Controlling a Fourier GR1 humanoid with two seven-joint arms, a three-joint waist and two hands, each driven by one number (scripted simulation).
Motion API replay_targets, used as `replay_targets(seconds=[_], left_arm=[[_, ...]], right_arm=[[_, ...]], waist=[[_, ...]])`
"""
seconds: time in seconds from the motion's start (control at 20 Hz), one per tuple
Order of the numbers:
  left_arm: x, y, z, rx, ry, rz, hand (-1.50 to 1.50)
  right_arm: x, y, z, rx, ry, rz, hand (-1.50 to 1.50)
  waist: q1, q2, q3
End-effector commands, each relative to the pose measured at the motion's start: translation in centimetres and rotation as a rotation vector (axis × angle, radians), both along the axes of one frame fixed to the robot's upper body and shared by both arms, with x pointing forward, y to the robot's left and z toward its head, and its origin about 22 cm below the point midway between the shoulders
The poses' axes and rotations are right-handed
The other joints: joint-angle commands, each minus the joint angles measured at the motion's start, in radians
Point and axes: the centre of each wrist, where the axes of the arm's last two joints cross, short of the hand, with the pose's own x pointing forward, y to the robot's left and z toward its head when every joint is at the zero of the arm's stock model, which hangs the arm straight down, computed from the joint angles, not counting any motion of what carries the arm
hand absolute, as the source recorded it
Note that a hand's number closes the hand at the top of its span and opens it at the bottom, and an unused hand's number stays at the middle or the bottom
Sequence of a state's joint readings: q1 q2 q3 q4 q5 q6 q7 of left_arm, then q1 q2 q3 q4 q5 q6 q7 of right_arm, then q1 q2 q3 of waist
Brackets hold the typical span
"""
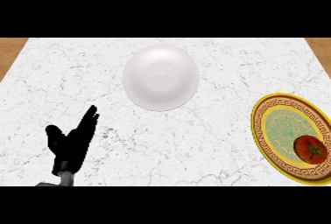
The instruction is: Pick the tomato from the plate and place it in the plate
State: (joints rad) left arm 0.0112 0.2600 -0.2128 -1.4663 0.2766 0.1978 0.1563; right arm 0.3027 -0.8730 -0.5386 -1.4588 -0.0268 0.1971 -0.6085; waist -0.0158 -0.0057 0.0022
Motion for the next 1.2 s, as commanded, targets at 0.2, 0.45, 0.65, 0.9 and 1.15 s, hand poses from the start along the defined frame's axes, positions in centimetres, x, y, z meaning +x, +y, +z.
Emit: replay_targets(seconds=[0.2,0.45,0.65,0.9,1.15], left_arm=[[-0.8,0.8,-1.3,-0.009,0.063,-0.012,0.00],[-0.2,-0.6,-0.9,-0.006,0.062,-0.017,0.00],[0.5,-0.3,-2.1,-0.008,0.056,-0.034,0.00],[-0.2,-0.4,-0.4,-0.011,0.067,-0.023,0.00],[-0.3,-2.4,0.0,-0.022,0.057,-0.020,0.00]], right_arm=[[0.2,5.8,1.1,-0.184,0.187,-0.065,-1.50],[0.7,8.6,-2.0,-0.192,0.196,-0.094,-1.50],[1.6,11.2,-4.6,-0.246,0.234,-0.128,-1.50],[1.8,11.4,-6.2,-0.211,0.344,-0.112,-1.50],[2.2,12.6,-6.6,-0.216,0.361,-0.103,-1.50]], waist=[[0.007,0.005,-0.004],[0.014,0.005,-0.002],[0.016,0.008,-0.003],[0.017,0.005,-0.002],[0.016,0.005,-0.002]])
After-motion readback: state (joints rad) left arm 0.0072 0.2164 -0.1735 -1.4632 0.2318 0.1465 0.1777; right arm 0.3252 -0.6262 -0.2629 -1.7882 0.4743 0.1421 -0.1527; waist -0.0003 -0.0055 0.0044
